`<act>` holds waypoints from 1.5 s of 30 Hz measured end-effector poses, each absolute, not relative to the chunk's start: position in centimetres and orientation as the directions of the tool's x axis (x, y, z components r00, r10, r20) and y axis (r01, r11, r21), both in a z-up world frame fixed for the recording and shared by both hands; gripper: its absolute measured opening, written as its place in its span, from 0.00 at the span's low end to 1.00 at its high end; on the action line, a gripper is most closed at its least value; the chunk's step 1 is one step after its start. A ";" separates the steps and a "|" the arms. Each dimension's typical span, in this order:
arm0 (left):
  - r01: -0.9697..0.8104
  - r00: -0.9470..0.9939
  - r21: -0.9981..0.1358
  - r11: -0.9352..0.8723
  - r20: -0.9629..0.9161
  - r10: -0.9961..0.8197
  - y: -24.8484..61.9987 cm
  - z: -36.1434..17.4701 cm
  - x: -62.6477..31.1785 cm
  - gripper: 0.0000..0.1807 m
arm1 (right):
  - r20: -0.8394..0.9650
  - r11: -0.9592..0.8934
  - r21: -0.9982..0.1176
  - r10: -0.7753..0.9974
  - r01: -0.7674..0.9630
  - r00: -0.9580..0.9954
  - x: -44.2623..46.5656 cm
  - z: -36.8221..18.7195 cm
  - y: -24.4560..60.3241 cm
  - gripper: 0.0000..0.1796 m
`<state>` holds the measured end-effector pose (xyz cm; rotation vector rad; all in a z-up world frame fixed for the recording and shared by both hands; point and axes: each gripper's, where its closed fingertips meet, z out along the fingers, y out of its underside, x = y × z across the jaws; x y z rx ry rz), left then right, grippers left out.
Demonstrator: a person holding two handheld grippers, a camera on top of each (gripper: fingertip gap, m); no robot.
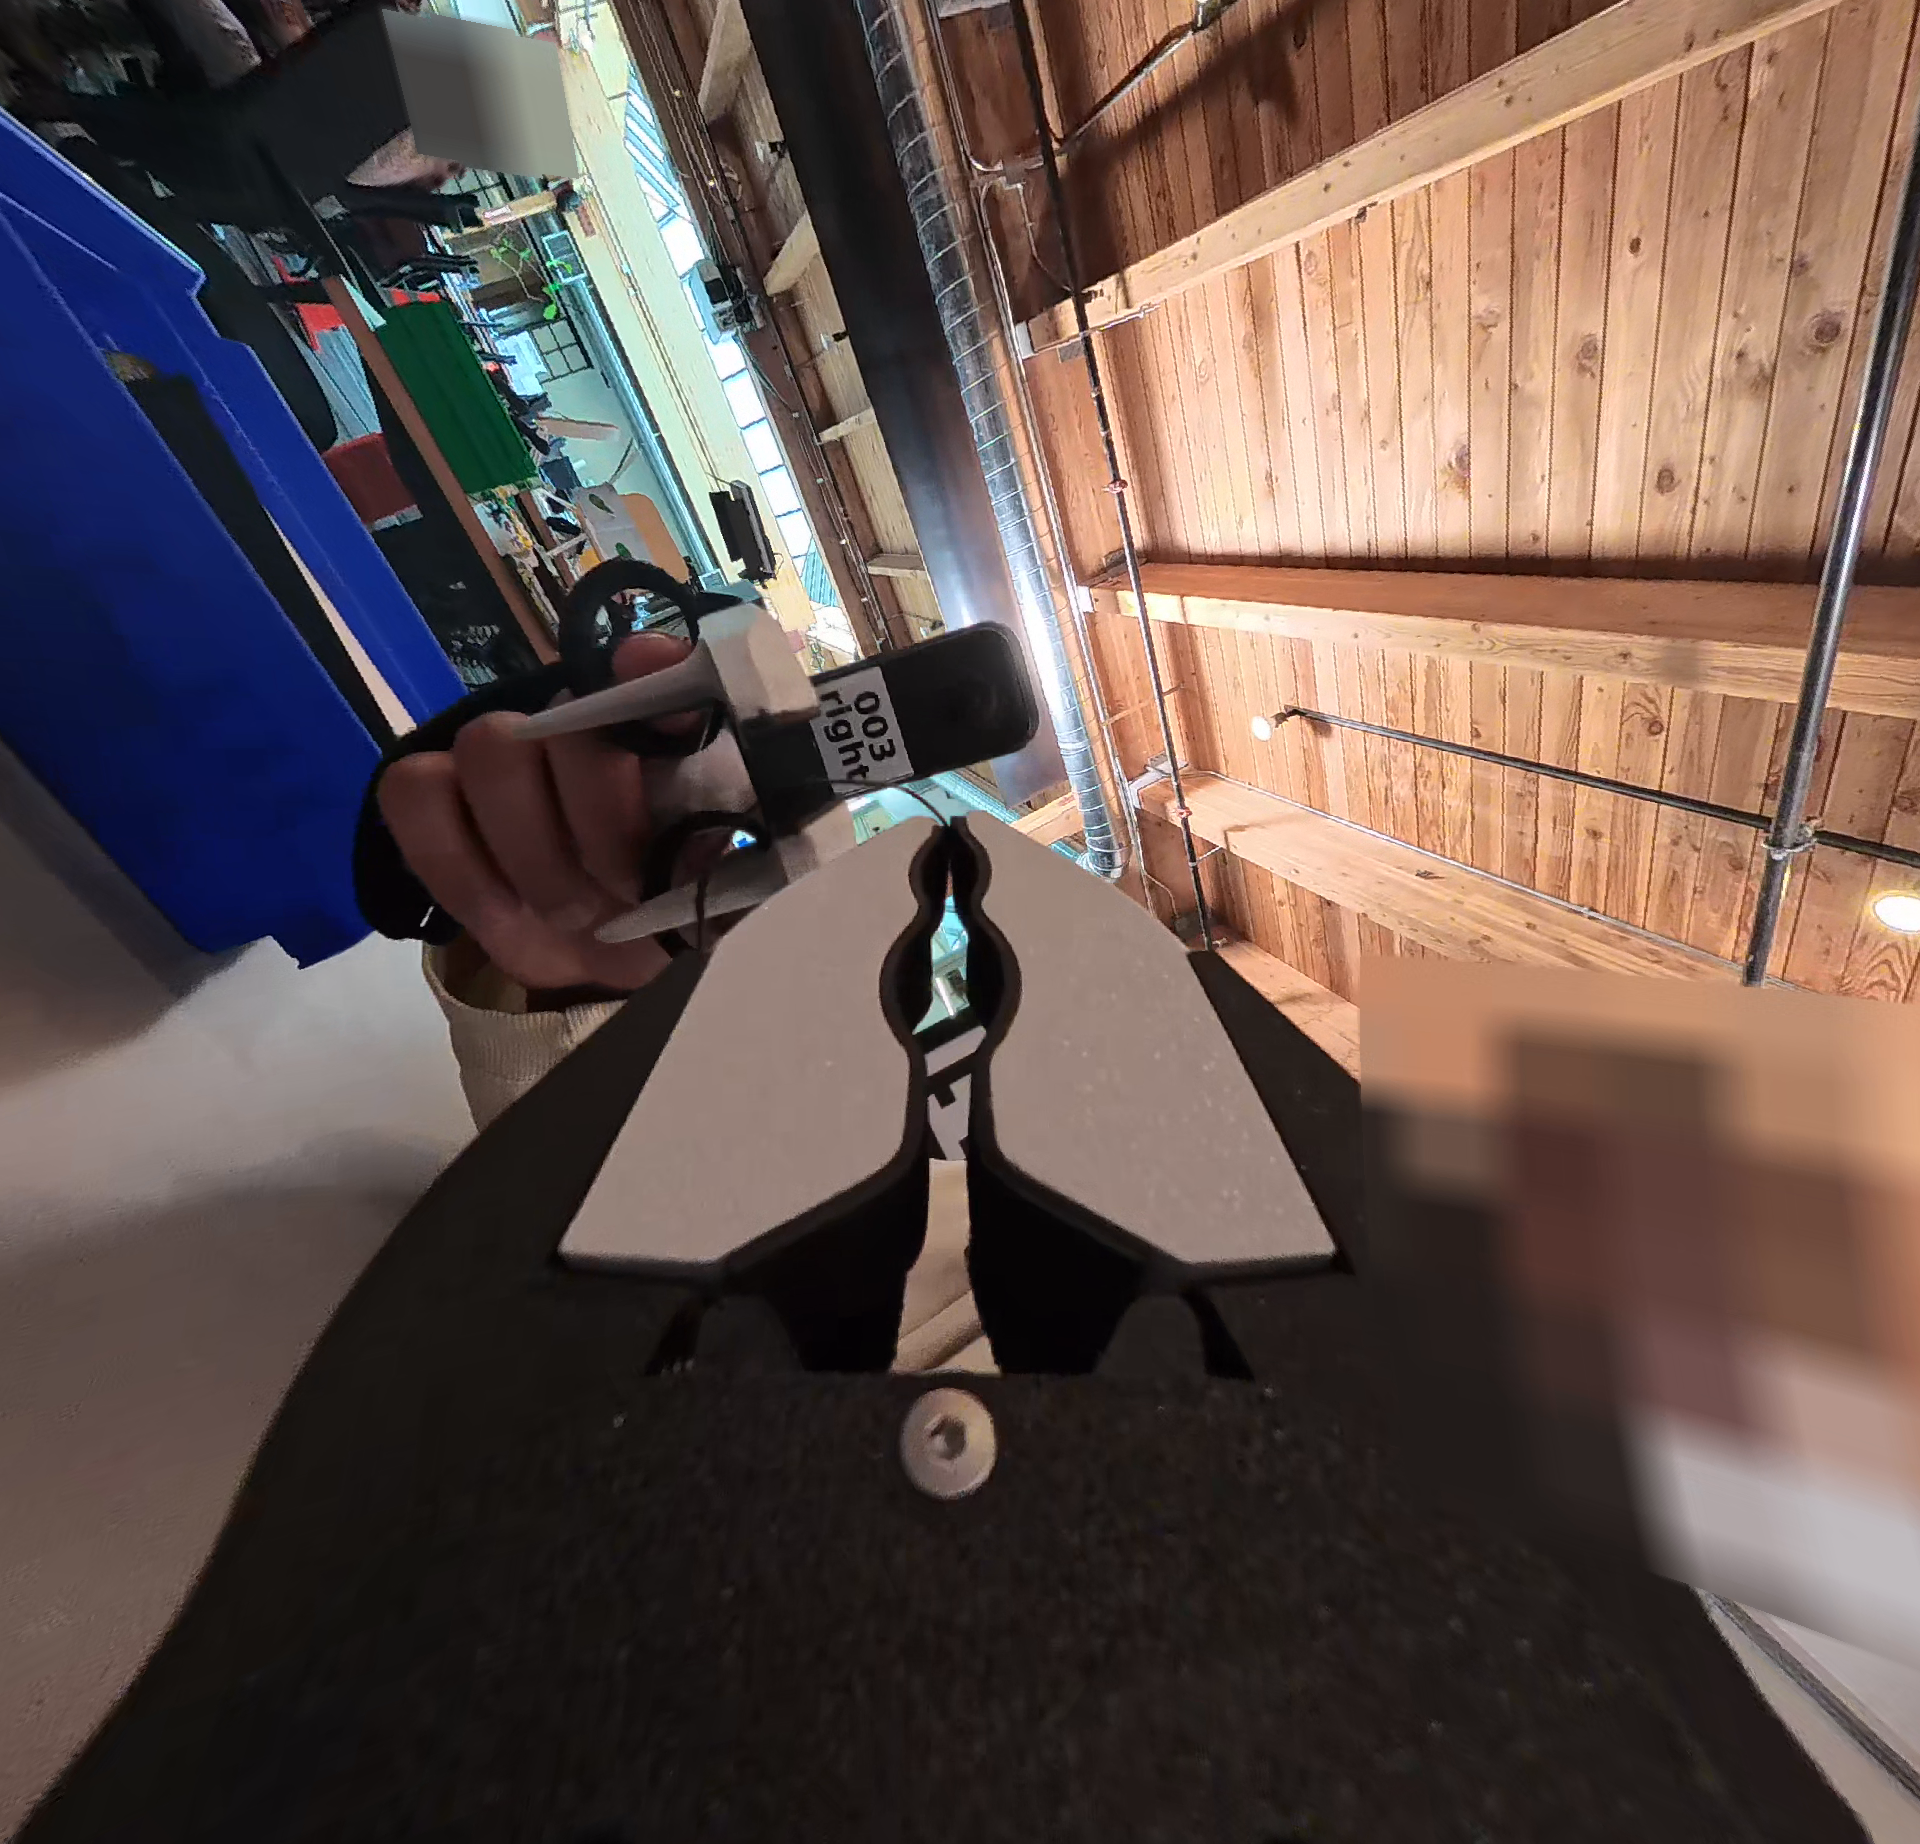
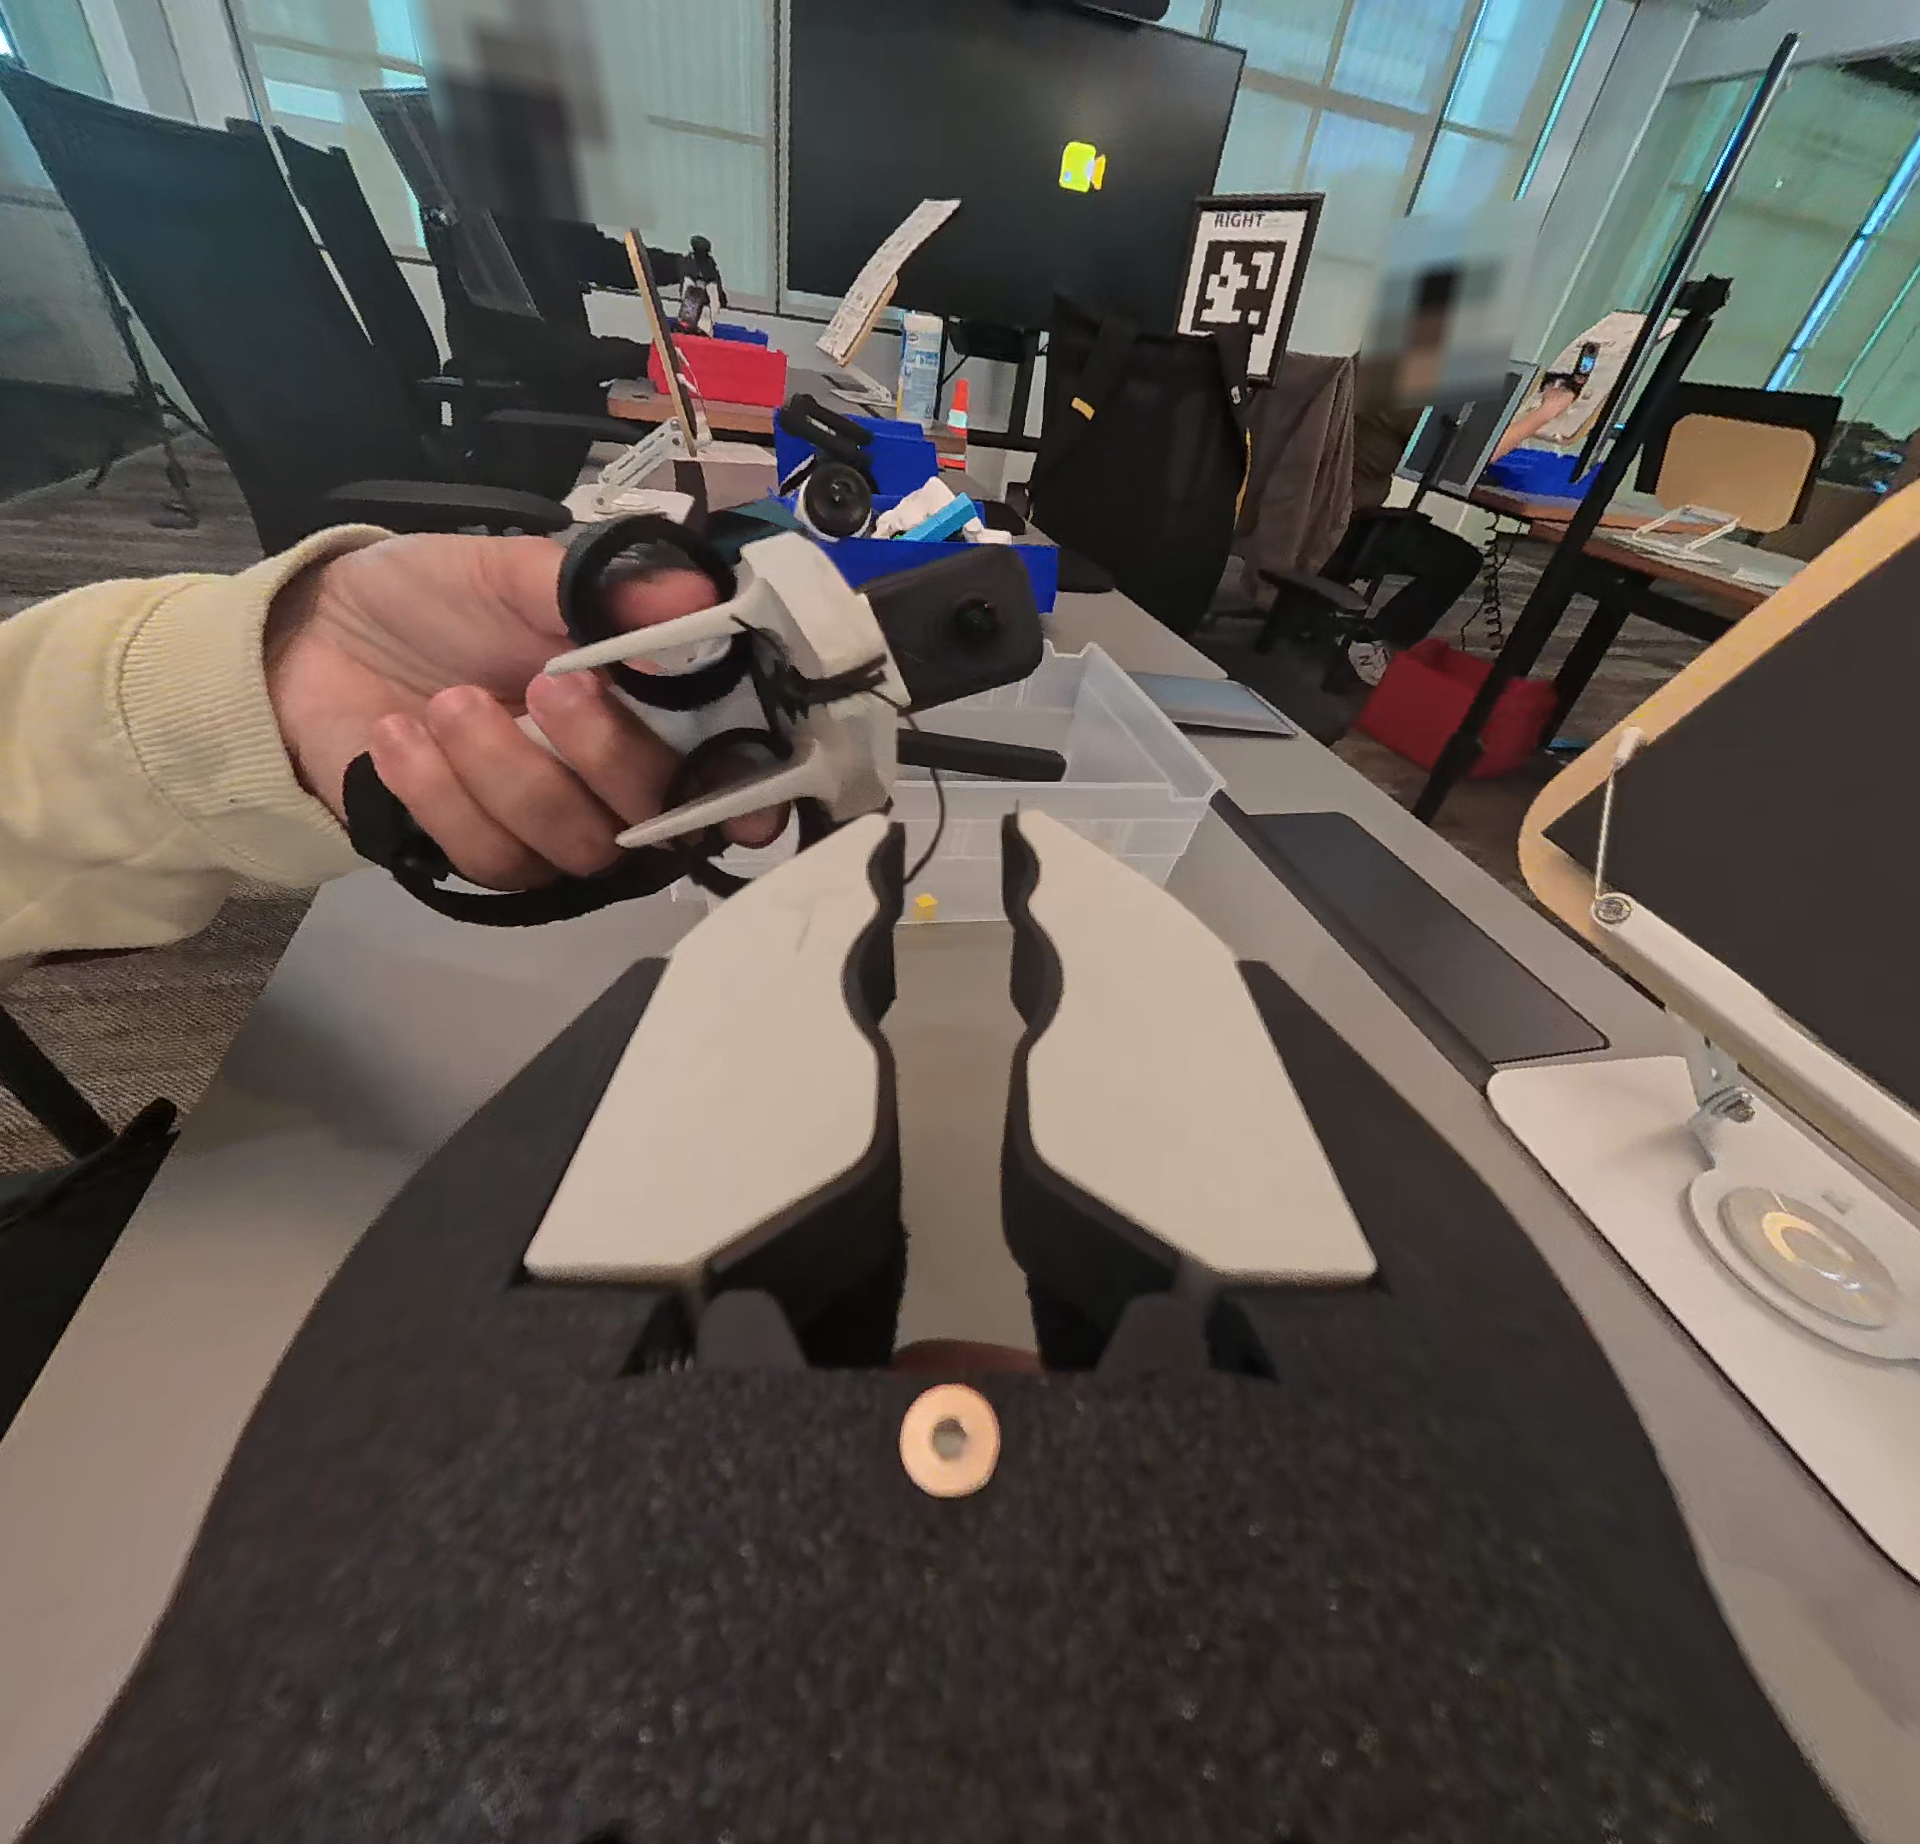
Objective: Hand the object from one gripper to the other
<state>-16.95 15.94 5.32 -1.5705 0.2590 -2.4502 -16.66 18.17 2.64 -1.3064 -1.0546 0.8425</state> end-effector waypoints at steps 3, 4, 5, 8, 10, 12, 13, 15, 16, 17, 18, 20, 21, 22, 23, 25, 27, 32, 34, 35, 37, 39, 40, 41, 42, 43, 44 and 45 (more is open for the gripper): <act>0.073 -0.416 -0.259 -0.963 0.870 -0.265 15.8 5.3 -16.8 0.00 | 0.099 0.079 -0.994 0.942 0.076 0.320 -16.6 2.3 18.4 0.08; 0.069 -0.421 -0.255 -0.965 0.869 -0.260 15.8 5.3 -16.7 0.00 | 0.091 0.075 -0.995 0.946 0.064 0.311 -16.6 2.4 18.3 0.08; 0.064 -0.424 -0.253 -0.965 0.869 -0.256 15.7 5.3 -16.6 0.00 | 0.086 0.071 -0.996 0.948 0.060 0.305 -16.6 2.4 18.2 0.08; 0.061 -0.431 -0.253 -0.965 0.866 -0.254 15.6 5.4 -16.4 0.00 | 0.084 0.066 -0.995 0.957 0.073 0.277 -16.6 2.1 17.8 0.06; 0.055 -0.427 -0.257 -0.965 0.867 -0.256 15.5 5.3 -16.4 0.00 | 0.082 0.058 -0.994 0.958 0.094 0.277 -16.5 1.9 17.8 0.01; 0.048 -0.413 -0.287 -0.957 0.866 -0.281 15.3 5.2 -16.2 0.00 | 0.040 0.018 -0.996 0.962 0.083 0.271 -16.3 2.0 17.8 0.00; 0.047 -0.390 -0.319 -0.947 0.867 -0.312 15.3 5.1 -16.1 0.00 | 0.012 -0.007 -0.997 0.962 0.072 0.273 -16.2 2.1 18.0 0.00; 0.050 -0.329 -0.415 -0.908 0.852 -0.408 15.3 5.2 -16.1 0.09 | -0.044 -0.057 -0.997 0.962 0.042 0.268 -15.9 2.3 18.2 0.00; 0.071 -0.258 -0.476 -0.876 0.840 -0.478 15.8 5.0 -16.3 0.15 | -0.075 -0.088 -0.996 0.957 0.034 0.280 -15.7 2.3 18.5 0.00; 0.098 -0.146 -0.561 -0.822 0.809 -0.569 16.6 4.6 -16.6 0.19 | -0.109 -0.120 -0.993 0.951 0.018 0.291 -15.4 2.4 18.8 0.00; 0.109 -0.010 -0.658 -0.745 0.749 -0.663 17.6 4.1 -17.1 0.23 | -0.153 -0.156 -0.988 0.941 -0.012 0.301 -15.1 2.7 19.1 0.00; 0.052 0.228 -0.822 -0.567 0.562 -0.795 18.9 3.1 -18.0 0.25 | -0.261 -0.240 -0.965 0.911 -0.105 0.320 -14.3 3.7 19.8 0.00; 0.004 0.300 -0.876 -0.482 0.460 -0.835 19.1 2.7 -18.2 0.25 | -0.325 -0.287 -0.945 0.884 -0.158 0.335 -13.9 4.1 20.3 0.00; -0.040 0.341 -0.913 -0.407 0.370 -0.864 18.9 2.6 -18.1 0.24 | -0.387 -0.333 -0.920 0.848 -0.205 0.362 -13.4 4.2 20.8 0.00; -0.079 0.369 -0.938 -0.336 0.286 -0.884 18.7 2.4 -17.8 0.24 | -0.442 -0.371 -0.895 0.815 -0.249 0.375 -13.1 4.3 21.2 0.00; -0.170 0.448 -0.967 -0.193 0.098 -0.888 18.6 1.7 -17.1 0.23 | -0.564 -0.451 -0.817 0.755 -0.361 0.333 -13.0 4.8 21.2 0.00; -0.256 0.485 -0.965 -0.064 -0.071 -0.872 18.2 1.3 -16.3 0.22 | -0.670 -0.547 -0.719 0.710 -0.429 0.217 -13.7 5.1 20.6 0.00; -0.421 0.565 -0.890 0.175 -0.409 -0.717 18.1 2.0 -16.5 0.18 | -0.771 -0.651 -0.610 0.619 -0.452 0.149 -14.4 4.1 20.3 0.00; -0.506 0.552 -0.820 0.269 -0.547 -0.629 17.8 2.4 -16.7 0.15 | -0.790 -0.681 -0.590 0.598 -0.433 0.136 -14.9 3.6 20.0 0.00; -0.537 0.537 -0.783 0.313 -0.604 -0.589 17.6 2.5 -16.6 0.14 | -0.797 -0.692 -0.581 0.590 -0.429 0.128 -15.2 3.5 19.9 0.00; -0.582 0.509 -0.722 0.374 -0.682 -0.524 17.2 2.6 -16.3 0.08 | -0.817 -0.722 -0.551 0.569 -0.417 0.093 -15.8 3.2 19.7 0.00; -0.607 0.489 -0.693 0.390 -0.712 -0.504 17.0 2.3 -16.1 0.06 | -0.837 -0.751 -0.514 0.544 -0.414 0.054 -16.1 3.0 19.5 0.00; -0.610 0.485 -0.690 0.390 -0.714 -0.505 17.0 2.2 -16.0 0.06 | -0.846 -0.764 -0.498 0.531 -0.409 0.040 -16.2 2.8 19.4 0.00; -0.611 0.484 -0.691 0.386 -0.712 -0.509 17.1 2.1 -16.0 0.06 | -0.855 -0.777 -0.483 0.518 -0.403 0.025 -16.3 2.7 19.4 0.00; -0.612 0.483 -0.693 0.381 -0.709 -0.514 17.1 2.0 -15.9 0.06 | -0.860 -0.786 -0.472 0.510 -0.401 0.012 -16.4 2.6 19.3 0.00; -0.613 0.484 -0.694 0.378 -0.708 -0.514 17.2 2.0 -16.0 0.06 | -0.863 -0.790 -0.467 0.505 -0.397 0.011 -16.5 2.4 19.3 0.00; -0.615 0.485 -0.692 0.377 -0.709 -0.511 17.2 2.1 -16.0 0.06 | -0.864 -0.793 -0.468 0.503 -0.390 0.013 -16.5 2.3 19.3 0.00; -0.616 0.484 -0.691 0.379 -0.712 -0.509 17.2 2.1 -16.1 0.06 | -0.863 -0.793 -0.470 0.505 -0.387 0.012 -16.6 2.2 19.3 0.00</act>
